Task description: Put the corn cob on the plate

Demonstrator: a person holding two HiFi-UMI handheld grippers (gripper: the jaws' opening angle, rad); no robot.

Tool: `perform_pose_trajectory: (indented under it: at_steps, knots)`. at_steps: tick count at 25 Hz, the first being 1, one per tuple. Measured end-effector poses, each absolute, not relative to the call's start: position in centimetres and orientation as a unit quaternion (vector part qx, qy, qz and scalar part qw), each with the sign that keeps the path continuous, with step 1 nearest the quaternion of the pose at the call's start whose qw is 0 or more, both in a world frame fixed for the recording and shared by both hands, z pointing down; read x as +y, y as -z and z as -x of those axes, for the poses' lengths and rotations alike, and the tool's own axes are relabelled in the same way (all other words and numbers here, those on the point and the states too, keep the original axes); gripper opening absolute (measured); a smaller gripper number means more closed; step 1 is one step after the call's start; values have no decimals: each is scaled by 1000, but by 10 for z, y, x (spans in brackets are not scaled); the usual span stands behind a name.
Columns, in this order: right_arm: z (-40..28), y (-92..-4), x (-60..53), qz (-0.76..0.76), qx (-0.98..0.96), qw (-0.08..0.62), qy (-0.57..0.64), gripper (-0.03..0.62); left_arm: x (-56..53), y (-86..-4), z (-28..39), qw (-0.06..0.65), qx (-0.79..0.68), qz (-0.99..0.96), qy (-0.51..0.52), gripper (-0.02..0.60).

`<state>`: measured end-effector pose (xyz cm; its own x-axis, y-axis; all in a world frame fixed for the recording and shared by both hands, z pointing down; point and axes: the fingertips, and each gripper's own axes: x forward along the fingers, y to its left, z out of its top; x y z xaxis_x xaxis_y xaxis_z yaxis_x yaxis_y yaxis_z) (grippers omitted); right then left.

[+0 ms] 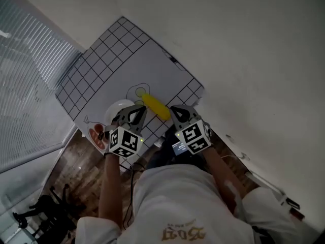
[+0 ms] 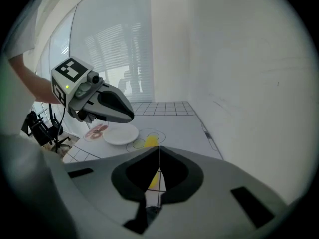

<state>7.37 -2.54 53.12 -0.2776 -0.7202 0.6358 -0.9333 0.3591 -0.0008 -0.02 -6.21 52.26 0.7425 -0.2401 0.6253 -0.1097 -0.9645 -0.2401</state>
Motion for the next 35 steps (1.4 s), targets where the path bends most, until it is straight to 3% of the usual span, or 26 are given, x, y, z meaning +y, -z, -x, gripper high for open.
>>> perform_pose_trajectory:
  at_steps: [7,8,10,11,14,19,27,35]
  knots:
    - [-58,-565,-24,-504,-772,326,-211,12,-59,-559,-4,109,19,911,398,11]
    - [-55,-570,-23,-496,-772,330,-223,26,-58,-562,-4,112,10,908,404,11]
    - [-48,-580,-20,-482,-769,339,-246,131,-56,-569,-4,119,-10,903,413,14]
    - [-46,-584,-19,-478,-767,345,-252,153,-56,-573,-4,122,-22,900,419,36]
    - [-43,-592,-17,-475,-761,359,-259,188,-55,-585,-6,136,-63,885,440,129]
    - [-39,-610,-12,-456,-753,373,-292,267,-56,-602,-11,154,-113,862,470,186]
    - [-35,-624,-13,-447,-749,385,-302,291,-51,-618,-25,192,-204,826,488,262]
    - [-32,-637,-16,-441,-744,395,-309,299,-45,-636,-31,258,-290,767,512,273]
